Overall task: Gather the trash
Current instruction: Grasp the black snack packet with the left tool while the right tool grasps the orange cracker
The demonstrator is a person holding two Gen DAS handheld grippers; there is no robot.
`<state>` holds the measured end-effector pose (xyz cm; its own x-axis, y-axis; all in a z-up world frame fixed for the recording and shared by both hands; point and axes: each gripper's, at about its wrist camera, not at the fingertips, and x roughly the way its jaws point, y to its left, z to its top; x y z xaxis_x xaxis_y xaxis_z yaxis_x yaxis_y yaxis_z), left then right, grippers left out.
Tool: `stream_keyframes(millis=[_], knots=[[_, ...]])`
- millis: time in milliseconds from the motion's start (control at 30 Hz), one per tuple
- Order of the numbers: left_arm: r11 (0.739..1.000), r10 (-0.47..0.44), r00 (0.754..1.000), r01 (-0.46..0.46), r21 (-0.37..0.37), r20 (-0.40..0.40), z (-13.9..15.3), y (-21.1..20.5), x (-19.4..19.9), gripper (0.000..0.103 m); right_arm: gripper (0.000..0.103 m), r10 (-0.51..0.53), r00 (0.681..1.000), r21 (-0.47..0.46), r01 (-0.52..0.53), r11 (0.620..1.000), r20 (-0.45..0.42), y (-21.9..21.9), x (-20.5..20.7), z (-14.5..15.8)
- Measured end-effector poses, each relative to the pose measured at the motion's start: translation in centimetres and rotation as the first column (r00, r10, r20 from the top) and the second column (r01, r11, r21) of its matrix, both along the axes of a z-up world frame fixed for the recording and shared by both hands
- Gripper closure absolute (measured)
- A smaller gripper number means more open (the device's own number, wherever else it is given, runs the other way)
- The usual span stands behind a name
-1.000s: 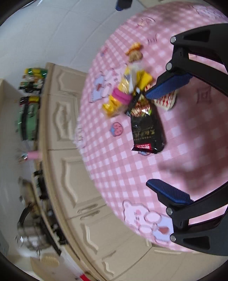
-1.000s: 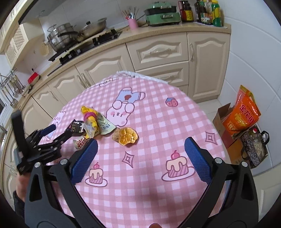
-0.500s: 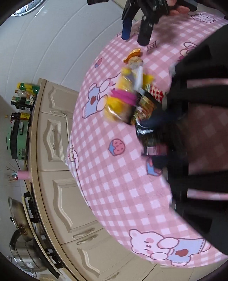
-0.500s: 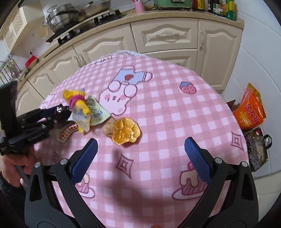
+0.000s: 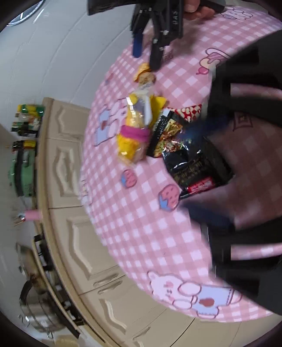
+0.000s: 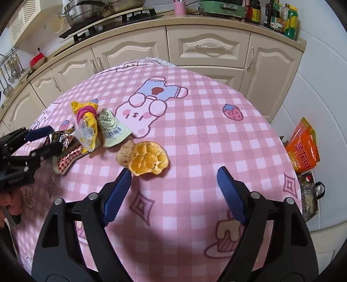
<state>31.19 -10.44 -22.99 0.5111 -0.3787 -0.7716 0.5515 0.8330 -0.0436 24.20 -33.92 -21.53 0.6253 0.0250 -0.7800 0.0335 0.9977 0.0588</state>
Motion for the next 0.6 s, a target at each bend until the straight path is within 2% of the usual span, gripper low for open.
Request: stream_keyframes(millis=[33, 67, 133, 200, 333, 367, 400, 467, 500, 600], knots=[[1.0, 0.012, 1.0, -0.012, -0.017, -0.007, 0.1, 0.2, 0.0, 0.079, 0.032, -0.004, 1.0, -0.011, 0.004, 1.0, 0.005, 0.1, 0.2, 0.0], [1.0, 0.016, 1.0, -0.016, -0.016, -0.006, 0.1, 0.2, -0.1, 0.08, 0.035, -0.004, 1.0, -0.025, 0.005, 1.0, 0.009, 0.3, 0.3, 0.0], [1.0, 0.019, 1.0, -0.019, -0.008, 0.006, 0.3, 0.2, -0.7, 0.084, 0.058, 0.006, 1.0, -0.022, -0.006, 1.0, 0.019, 0.5, 0.5, 0.1], [0.999, 0.033, 0.999, -0.033, -0.024, -0.001, 0.4, 0.6, -1.5, 0.086, 0.064, 0.025, 0.999, -0.015, -0.024, 1.0, 0.021, 0.7, 0.7, 0.2], [0.997, 0.07, 0.998, -0.07, -0.045, -0.007, 0.5, 1.7, -2.9, 0.088, 0.063, 0.022, 1.0, 0.008, -0.022, 1.0, 0.018, 0.5, 0.7, 0.3], [0.995, 0.082, 0.997, -0.082, -0.055, -0.011, 0.6, 2.1, -3.3, 0.089, 0.057, 0.014, 1.0, 0.018, -0.014, 1.0, 0.021, 0.4, 0.8, 0.3], [0.994, 0.094, 0.995, -0.095, -0.061, -0.014, 0.6, 2.4, -3.7, 0.089, 0.042, 0.01, 1.0, 0.021, -0.011, 1.0, 0.023, 0.4, 0.8, 0.3], [0.991, 0.118, 0.993, -0.118, -0.07, -0.015, 0.6, 3.0, -4.4, 0.089, 0.04, 0.013, 1.0, 0.027, -0.014, 1.0, 0.025, 0.4, 1.2, 0.0], [0.989, 0.128, 0.992, -0.129, -0.075, -0.019, 0.6, 3.3, -4.7, 0.089, 0.041, 0.011, 1.0, 0.027, -0.012, 1.0, 0.027, 0.3, 1.4, 0.1], [0.985, 0.152, 0.988, -0.153, -0.084, -0.02, 0.6, 3.8, -5.5, 0.09, 0.066, -0.019, 0.999, 0.024, 0.019, 1.0, 0.032, -0.2, 1.8, 0.2]])
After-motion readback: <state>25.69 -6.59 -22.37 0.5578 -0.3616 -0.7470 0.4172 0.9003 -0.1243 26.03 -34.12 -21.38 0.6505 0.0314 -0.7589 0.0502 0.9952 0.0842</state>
